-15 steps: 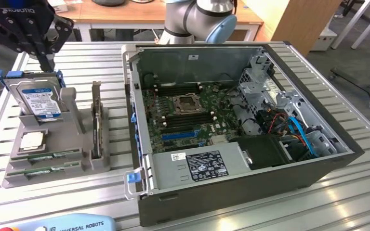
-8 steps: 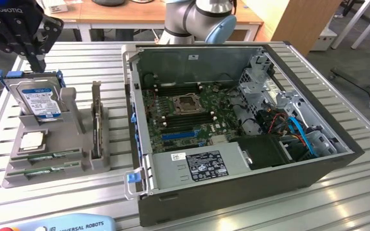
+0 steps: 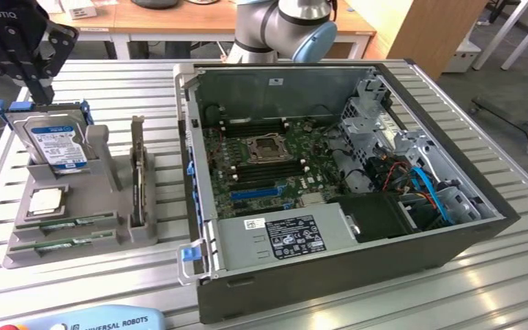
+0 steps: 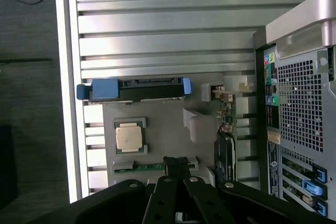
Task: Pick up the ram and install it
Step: 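Reach for the ram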
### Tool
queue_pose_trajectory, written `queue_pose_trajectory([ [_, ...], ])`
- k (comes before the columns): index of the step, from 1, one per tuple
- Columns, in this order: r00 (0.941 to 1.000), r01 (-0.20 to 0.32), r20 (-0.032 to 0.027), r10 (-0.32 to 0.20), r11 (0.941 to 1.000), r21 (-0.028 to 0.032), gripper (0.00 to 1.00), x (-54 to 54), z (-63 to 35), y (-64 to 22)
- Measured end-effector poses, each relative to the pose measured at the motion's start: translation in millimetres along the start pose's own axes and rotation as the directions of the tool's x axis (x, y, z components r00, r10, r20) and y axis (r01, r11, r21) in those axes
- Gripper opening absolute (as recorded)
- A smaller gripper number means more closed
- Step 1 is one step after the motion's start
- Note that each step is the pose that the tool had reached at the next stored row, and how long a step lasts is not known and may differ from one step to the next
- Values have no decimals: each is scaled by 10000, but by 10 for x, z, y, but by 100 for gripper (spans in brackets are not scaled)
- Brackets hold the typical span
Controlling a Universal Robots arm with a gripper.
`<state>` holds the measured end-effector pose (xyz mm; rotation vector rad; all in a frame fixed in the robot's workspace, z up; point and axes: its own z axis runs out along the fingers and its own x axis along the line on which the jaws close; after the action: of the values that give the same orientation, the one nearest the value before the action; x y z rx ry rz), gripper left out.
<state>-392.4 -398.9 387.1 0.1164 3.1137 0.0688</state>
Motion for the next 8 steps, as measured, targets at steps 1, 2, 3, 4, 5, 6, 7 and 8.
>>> queue_pose_trajectory([
  [1, 10000, 1, 1, -1, 10000, 0, 10, 1, 0, 0],
  [2, 10000, 1, 1, -1, 10000, 0, 10, 1, 0, 0],
  [3, 10000, 0, 0, 0, 10000, 0, 10, 2, 0, 0],
  [4, 10000, -2, 0, 2, 10000, 0, 10, 3, 0, 0],
  [5, 10000, -1, 0, 1, 10000, 0, 10, 3, 0, 0],
  [6, 10000, -1, 0, 1, 10000, 0, 10, 3, 0, 0],
  [7, 10000, -1, 0, 1, 10000, 0, 10, 3, 0, 0],
  [8, 10000, -1, 0, 1, 10000, 0, 10, 3, 0, 0],
])
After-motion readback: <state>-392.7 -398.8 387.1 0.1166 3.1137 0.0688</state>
